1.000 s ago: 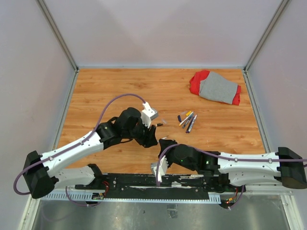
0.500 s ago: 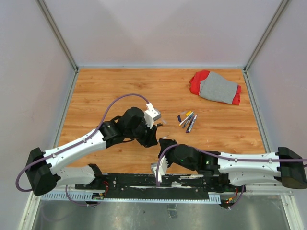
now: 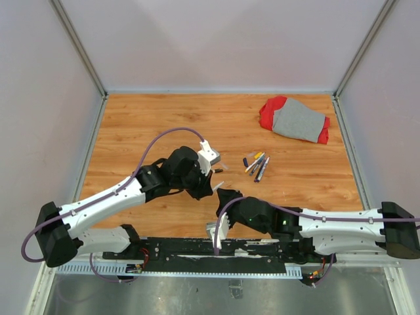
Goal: Insert the pens into the pen caps
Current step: Pick up the pen from the center of the board.
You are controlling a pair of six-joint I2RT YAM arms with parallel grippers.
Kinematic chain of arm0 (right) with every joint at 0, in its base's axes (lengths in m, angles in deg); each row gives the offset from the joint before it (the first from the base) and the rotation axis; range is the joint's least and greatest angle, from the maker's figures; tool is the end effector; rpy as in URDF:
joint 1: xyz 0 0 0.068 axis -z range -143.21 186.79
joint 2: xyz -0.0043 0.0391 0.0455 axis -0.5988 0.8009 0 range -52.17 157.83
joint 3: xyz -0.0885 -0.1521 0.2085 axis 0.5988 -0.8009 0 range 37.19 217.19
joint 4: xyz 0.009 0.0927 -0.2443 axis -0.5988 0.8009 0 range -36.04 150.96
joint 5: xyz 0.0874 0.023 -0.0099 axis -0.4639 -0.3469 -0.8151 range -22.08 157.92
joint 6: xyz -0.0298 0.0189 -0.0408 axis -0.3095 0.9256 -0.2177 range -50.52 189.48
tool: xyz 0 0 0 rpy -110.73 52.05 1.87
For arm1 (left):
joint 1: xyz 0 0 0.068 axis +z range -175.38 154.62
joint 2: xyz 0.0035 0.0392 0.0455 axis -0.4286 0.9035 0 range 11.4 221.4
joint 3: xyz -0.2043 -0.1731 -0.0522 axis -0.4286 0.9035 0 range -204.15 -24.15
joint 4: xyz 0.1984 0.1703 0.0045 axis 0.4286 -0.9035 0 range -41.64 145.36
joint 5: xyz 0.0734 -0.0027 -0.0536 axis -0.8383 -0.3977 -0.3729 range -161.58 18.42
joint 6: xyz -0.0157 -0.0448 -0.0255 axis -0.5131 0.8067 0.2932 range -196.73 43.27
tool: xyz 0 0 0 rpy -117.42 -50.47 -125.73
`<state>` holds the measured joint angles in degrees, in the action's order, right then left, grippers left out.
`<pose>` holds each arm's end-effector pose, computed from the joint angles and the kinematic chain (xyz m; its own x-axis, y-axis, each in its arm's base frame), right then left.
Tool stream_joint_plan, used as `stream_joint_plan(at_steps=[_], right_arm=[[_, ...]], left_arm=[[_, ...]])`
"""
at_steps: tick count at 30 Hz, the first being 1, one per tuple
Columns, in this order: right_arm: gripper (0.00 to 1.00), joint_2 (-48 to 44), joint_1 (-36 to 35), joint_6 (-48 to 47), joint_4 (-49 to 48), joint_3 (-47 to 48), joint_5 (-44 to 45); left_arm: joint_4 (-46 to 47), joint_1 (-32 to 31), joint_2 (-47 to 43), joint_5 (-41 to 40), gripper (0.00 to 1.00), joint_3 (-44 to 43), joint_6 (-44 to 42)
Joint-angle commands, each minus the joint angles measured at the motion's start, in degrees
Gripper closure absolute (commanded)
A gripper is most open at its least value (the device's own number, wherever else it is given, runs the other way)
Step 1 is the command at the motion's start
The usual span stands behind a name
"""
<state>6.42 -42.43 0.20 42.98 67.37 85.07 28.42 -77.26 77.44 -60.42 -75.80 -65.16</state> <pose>0.0533 0.2234 0.2426 0.8089 -0.5298 -0.2550 -0.3659 -0.1140 -0.9236 0.1469 -0.1984 0.2801 -0.5722 0.4104 -0.7100 0.7623 0.5855 -0.2760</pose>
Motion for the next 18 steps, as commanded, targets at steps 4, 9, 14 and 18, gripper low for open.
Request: stream_joint_plan(at_steps=[4, 9, 14, 18], right_arm=[[0.66, -2.75, -0.97, 0.75, -2.09, 0.03, -1.14], [0.55, -4.90, -1.00, 3.12, -2.72, -0.98, -1.68], [0.48, -7.63, -0.92, 8.43, -3.89, -1.76, -2.54], [0.44, -9.51, -0.66, 13.36, -6.84, -2.32, -3.47]], left_arm=[[-0.45, -0.04, -2.47, -4.31, 1.00, -0.64, -1.64], [1.30, 0.01, -4.29, -8.13, 0.99, 0.50, -1.15], [3.77, 3.77, -7.20, -8.87, 1.00, 2.62, -0.36], [5.59, 10.63, -9.51, -3.52, 1.00, 4.50, -0.11]])
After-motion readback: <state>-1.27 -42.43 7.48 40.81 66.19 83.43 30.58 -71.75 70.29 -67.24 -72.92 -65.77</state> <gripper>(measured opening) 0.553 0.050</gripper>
